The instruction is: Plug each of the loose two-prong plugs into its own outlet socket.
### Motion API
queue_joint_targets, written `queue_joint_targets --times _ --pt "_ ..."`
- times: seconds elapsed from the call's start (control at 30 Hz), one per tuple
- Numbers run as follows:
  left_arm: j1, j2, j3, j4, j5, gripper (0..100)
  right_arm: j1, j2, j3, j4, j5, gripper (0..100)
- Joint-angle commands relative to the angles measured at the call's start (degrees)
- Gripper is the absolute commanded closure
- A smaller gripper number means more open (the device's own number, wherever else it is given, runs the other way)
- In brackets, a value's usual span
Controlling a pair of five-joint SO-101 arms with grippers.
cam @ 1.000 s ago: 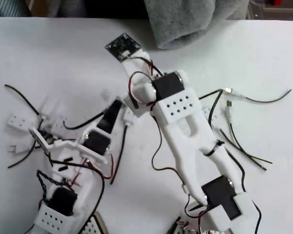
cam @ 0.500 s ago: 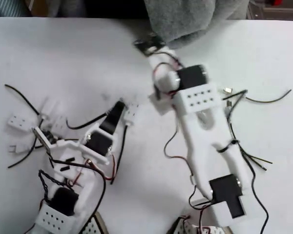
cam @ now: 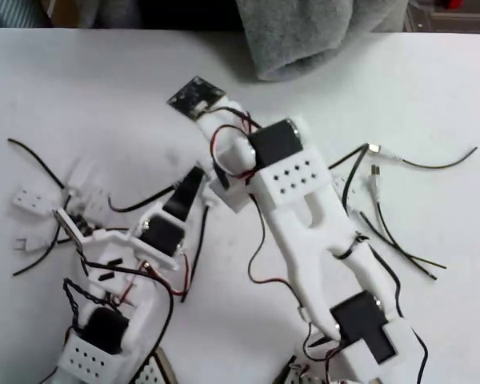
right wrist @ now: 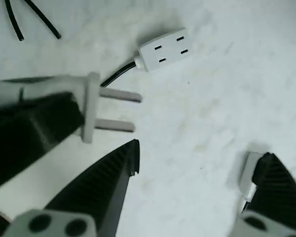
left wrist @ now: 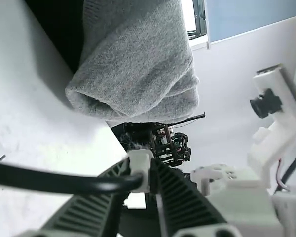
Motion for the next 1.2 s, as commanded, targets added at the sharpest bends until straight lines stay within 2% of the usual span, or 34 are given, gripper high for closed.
queue_joint_targets --times 0.0,0.37,0.73,0.97,1.17 --pt "-0.22 -0.57 -0.09 -0.70 0.18 97 0.92 1.98 -2.55 -4.00 -0.62 63.7" --pt "-0.22 -0.57 -0.09 -0.70 0.18 97 1.36 4.44 -2.64 -11.56 -0.18 63.7" --pt "-0.22 -0.57 -0.09 -0.70 0.18 97 1.01 4.53 -9.85 -11.47 -0.35 63.7" --pt "-0.22 -0.57 -0.09 -0.70 0.18 97 1.71 4.53 -9.93 -8.92 -0.18 63.7" --pt "-0.22 -0.57 -0.09 -0.62 0.18 97 1.63 4.53 -10.02 -11.21 -0.53 63.7"
